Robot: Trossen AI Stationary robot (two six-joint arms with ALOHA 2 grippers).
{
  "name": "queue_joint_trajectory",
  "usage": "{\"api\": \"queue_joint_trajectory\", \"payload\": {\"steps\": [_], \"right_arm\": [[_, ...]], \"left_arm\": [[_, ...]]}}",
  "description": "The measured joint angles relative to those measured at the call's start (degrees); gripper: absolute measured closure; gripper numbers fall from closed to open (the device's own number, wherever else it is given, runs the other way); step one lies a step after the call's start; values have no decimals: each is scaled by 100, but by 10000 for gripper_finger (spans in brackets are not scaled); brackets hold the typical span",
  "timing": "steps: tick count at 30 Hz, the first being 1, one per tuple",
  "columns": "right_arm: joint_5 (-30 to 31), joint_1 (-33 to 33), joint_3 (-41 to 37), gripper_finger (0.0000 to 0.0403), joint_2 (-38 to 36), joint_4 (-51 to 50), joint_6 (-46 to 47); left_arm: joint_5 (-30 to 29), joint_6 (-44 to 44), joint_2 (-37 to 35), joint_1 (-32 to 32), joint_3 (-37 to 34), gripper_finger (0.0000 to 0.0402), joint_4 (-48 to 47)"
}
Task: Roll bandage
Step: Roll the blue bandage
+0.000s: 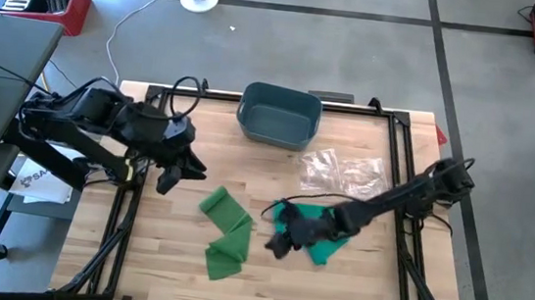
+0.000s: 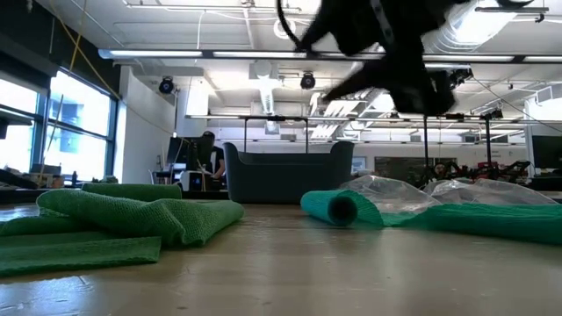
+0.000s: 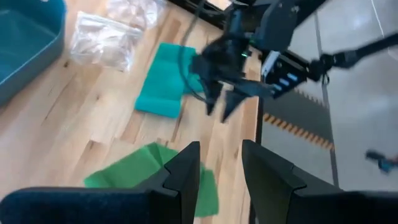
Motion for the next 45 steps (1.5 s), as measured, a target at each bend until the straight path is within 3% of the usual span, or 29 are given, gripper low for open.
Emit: {"api": "queue_joint_trajectory", "payload": {"steps": [2,4,9,18,25,45], "right_arm": [[1045,201,-217,225,58,64,1450],[1680,350,-353,226,216,87,2868],[1894,518,-395,226,726,293,4632],[1878,321,-196,227,1196,442,4717],[1681,140,-189,227,1169,-39,4753],[2081,26,-185,227,977,-753,4706]], "left_arm": [[187,328,0,156,0,289,-1],[375,607,4,315,0,289,-3],[898,983,22,648,0,289,-12],[993,1069,17,742,0,289,-49],[992,1067,0,741,0,289,-88],[985,1122,0,742,0,289,-84]]}}
